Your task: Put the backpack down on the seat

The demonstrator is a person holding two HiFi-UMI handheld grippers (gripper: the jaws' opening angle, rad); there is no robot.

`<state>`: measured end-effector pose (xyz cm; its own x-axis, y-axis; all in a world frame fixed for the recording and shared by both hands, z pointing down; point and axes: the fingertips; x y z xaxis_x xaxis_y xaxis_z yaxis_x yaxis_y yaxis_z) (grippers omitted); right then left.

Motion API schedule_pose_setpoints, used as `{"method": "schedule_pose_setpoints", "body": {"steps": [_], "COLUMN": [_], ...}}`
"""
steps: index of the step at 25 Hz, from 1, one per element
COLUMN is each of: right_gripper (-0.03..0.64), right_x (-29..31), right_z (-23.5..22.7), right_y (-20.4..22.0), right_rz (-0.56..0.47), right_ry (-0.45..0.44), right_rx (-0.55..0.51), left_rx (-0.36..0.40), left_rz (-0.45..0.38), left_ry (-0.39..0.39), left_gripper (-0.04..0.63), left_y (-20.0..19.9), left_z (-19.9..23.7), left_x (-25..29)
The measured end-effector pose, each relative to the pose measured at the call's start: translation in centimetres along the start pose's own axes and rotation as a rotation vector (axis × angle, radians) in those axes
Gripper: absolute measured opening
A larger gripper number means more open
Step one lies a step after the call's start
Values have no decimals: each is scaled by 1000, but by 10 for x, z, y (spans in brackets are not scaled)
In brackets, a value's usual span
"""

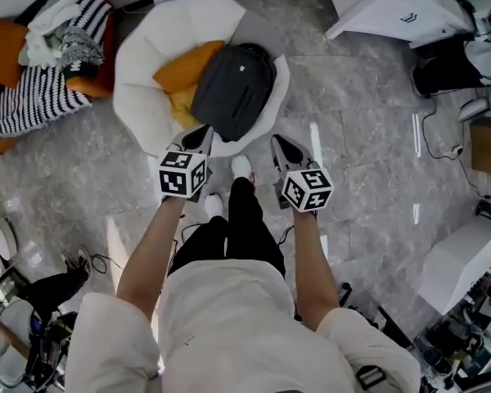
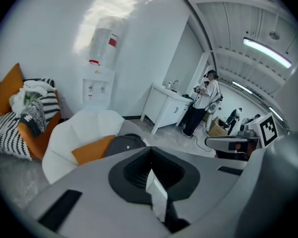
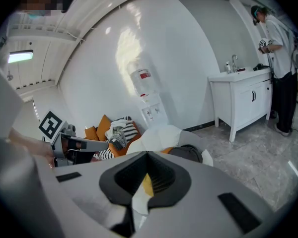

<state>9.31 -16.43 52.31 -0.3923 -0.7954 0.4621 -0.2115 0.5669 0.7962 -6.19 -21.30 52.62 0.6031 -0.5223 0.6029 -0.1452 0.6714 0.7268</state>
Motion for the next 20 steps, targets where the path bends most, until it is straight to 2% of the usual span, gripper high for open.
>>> {"method": "schedule_pose_setpoints", "body": {"steps": [6,12,16,20], "right_gripper": [23,24,23,24], "right_x": [-52,-102,-131,-150], "right_z": [55,98,118,139], "right_y": [-21,-36,-46,-58], "right_rz": [-50,-95,-137,-176], "right_ry": [-32,-21,-11,-28], "right_rx": [-60,-125,-133,-147], "left_rx": [1,15,31,42], "left_rz": [-72,-185,-244,-263], "left_ry": [-7,6,16,14], "left_gripper": [17,17,17,17], "left_y": [-5,-23,-36,-37], "left_z": [-11,-21,-28,-32], "left_x": [-87,-162,-196,-223]}}
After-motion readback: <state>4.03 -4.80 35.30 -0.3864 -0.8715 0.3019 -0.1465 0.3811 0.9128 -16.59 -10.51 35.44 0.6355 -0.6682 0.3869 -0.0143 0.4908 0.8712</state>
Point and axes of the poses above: the fingertips, and each gripper's own axes: x forward along the fingers, z to its left, y out of its underside, and after that the axes turned 3 degrees about -z, right-handed
